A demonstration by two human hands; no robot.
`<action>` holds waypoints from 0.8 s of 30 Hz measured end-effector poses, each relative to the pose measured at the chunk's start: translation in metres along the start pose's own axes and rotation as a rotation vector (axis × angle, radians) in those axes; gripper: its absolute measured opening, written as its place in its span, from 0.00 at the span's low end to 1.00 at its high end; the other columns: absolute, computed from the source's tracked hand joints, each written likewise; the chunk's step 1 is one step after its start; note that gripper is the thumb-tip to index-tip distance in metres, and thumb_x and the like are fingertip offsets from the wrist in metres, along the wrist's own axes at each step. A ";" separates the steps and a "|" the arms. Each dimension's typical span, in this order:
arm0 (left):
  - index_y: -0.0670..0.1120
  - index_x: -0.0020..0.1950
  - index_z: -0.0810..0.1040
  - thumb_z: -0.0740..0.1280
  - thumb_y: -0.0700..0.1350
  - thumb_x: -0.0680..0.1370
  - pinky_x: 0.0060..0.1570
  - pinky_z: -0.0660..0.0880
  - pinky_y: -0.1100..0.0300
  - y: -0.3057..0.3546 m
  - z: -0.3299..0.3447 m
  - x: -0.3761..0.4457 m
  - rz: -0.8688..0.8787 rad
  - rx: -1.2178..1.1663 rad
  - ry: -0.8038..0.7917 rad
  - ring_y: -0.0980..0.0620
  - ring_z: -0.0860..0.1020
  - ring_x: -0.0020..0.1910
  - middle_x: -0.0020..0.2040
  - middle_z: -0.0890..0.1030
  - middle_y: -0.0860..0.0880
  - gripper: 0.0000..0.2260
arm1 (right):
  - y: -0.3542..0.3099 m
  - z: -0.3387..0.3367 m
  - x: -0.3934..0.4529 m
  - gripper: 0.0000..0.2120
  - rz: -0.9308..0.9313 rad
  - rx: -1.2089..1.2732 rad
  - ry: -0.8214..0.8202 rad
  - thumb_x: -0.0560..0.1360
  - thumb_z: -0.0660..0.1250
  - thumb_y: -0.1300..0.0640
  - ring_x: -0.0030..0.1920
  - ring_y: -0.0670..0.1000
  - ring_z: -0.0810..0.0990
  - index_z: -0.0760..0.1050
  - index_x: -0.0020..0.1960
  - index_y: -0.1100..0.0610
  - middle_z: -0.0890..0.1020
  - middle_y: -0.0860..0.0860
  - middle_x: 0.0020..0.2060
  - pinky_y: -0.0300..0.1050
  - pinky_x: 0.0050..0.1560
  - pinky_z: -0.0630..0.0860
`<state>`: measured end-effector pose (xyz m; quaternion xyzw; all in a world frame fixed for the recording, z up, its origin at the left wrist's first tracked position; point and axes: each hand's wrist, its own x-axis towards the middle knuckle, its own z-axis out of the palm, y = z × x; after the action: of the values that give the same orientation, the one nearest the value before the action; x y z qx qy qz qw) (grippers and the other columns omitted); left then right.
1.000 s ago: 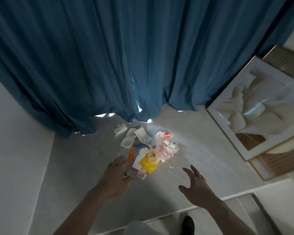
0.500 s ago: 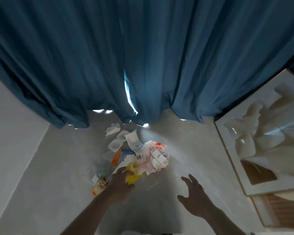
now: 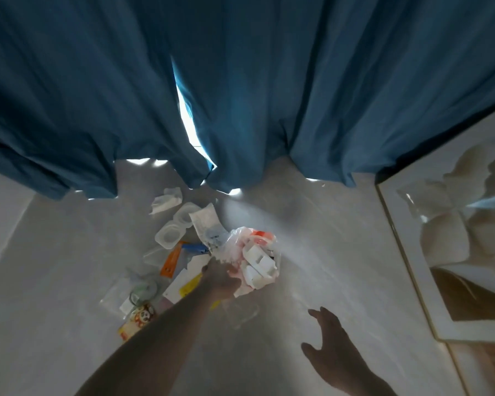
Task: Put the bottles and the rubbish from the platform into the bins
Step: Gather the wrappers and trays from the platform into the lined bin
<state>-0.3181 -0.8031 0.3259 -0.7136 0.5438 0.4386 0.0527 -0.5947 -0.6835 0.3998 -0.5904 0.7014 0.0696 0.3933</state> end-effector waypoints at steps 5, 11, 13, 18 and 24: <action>0.51 0.79 0.65 0.65 0.46 0.76 0.73 0.66 0.53 -0.009 0.037 0.042 0.149 0.213 -0.041 0.47 0.67 0.74 0.78 0.67 0.51 0.30 | 0.009 0.038 0.059 0.32 0.113 0.201 -0.005 0.76 0.70 0.47 0.68 0.49 0.72 0.62 0.76 0.47 0.62 0.47 0.76 0.38 0.61 0.73; 0.54 0.80 0.63 0.64 0.40 0.76 0.78 0.56 0.51 -0.029 0.085 0.017 0.438 0.199 -0.170 0.50 0.61 0.78 0.81 0.62 0.55 0.33 | -0.008 0.062 0.138 0.42 0.137 0.390 0.184 0.71 0.76 0.42 0.70 0.55 0.71 0.62 0.78 0.50 0.69 0.52 0.73 0.47 0.67 0.69; 0.55 0.80 0.64 0.63 0.38 0.76 0.78 0.54 0.52 -0.038 0.095 0.007 0.515 0.151 -0.158 0.53 0.61 0.77 0.80 0.63 0.56 0.32 | -0.022 0.065 0.162 0.49 0.110 0.455 0.208 0.66 0.79 0.39 0.69 0.53 0.70 0.60 0.79 0.51 0.70 0.50 0.70 0.44 0.63 0.67; 0.57 0.69 0.77 0.63 0.39 0.73 0.75 0.55 0.58 -0.071 0.107 -0.012 0.603 0.055 -0.072 0.61 0.70 0.69 0.70 0.76 0.60 0.26 | -0.030 0.107 0.212 0.66 0.180 0.396 0.207 0.52 0.74 0.22 0.73 0.58 0.67 0.52 0.80 0.49 0.67 0.52 0.75 0.59 0.72 0.67; 0.59 0.49 0.80 0.68 0.40 0.75 0.51 0.74 0.69 -0.109 0.096 -0.009 0.304 -0.386 0.282 0.64 0.79 0.52 0.51 0.82 0.63 0.13 | -0.016 0.142 0.222 0.36 0.200 -0.009 0.125 0.72 0.60 0.28 0.73 0.60 0.67 0.76 0.66 0.55 0.74 0.57 0.69 0.60 0.75 0.55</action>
<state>-0.2829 -0.6998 0.2299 -0.6745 0.5531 0.4331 -0.2269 -0.5120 -0.7797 0.1682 -0.5225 0.7797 0.0747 0.3370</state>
